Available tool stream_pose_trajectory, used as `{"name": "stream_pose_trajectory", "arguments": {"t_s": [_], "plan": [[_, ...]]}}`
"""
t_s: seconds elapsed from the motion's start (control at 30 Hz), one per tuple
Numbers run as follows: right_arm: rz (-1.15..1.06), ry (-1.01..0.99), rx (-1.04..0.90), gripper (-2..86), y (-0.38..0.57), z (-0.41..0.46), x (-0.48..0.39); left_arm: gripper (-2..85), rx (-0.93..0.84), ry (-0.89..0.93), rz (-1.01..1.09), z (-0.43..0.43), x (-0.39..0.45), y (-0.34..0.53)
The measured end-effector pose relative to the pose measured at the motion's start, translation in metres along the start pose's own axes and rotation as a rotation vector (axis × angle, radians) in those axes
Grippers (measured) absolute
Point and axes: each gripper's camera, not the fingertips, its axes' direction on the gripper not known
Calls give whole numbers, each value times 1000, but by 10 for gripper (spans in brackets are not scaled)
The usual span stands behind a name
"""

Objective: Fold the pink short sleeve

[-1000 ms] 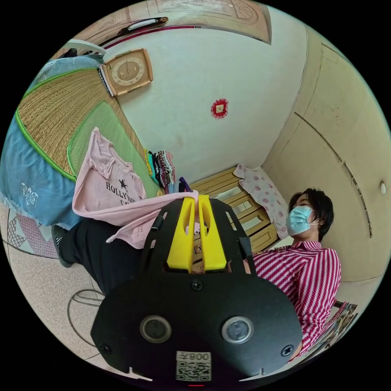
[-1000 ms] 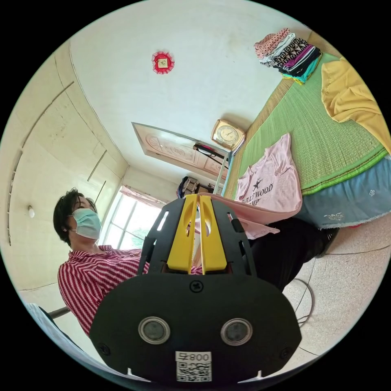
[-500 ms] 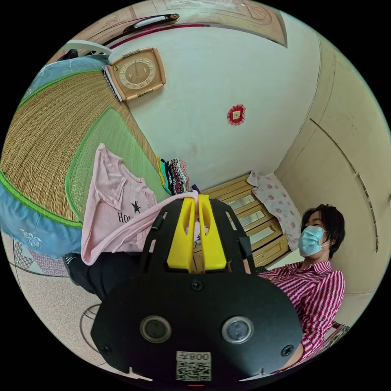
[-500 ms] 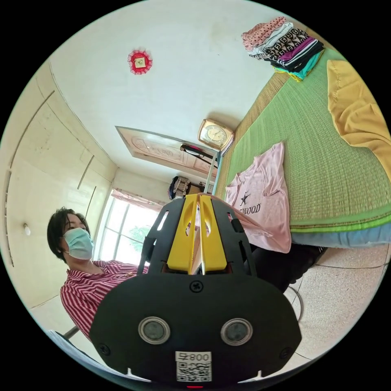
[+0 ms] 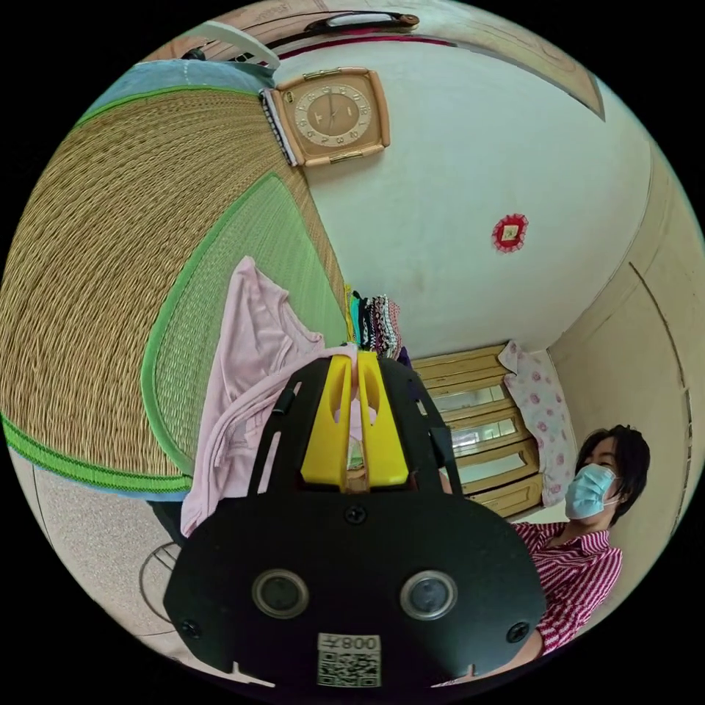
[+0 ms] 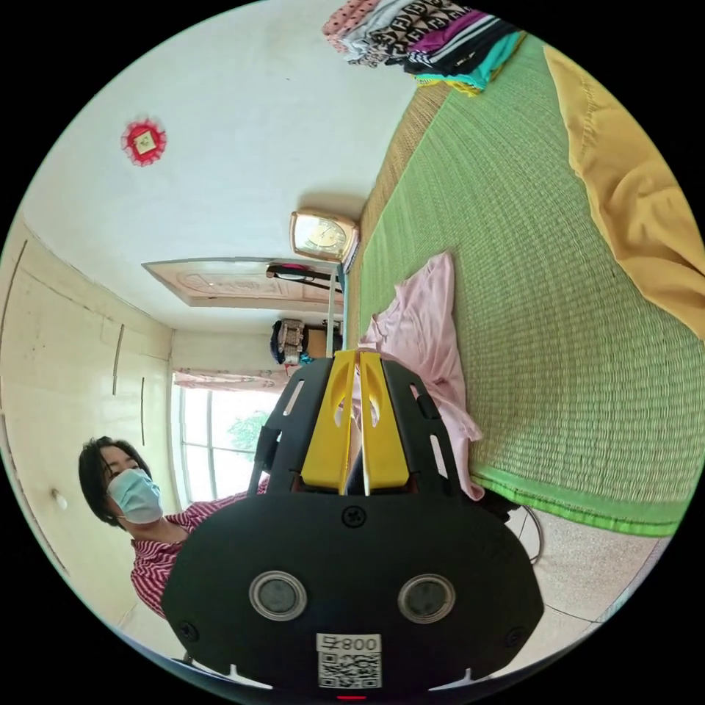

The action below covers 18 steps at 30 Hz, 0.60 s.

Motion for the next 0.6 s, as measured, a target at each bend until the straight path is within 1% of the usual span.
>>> {"name": "stream_pose_trajectory", "arguments": {"t_s": [0.27, 0.43, 0.6], "plan": [[73, 40, -56, 5, -65, 22, 61, 14, 0, -70, -77, 32, 3, -32], [117, 37, -82, 6, -85, 33, 99, 17, -1, -108, -127, 47, 2, -40], [153, 45, -64, 4, -90, 31, 134, 21, 28, -152, -150, 53, 11, -38]]}}
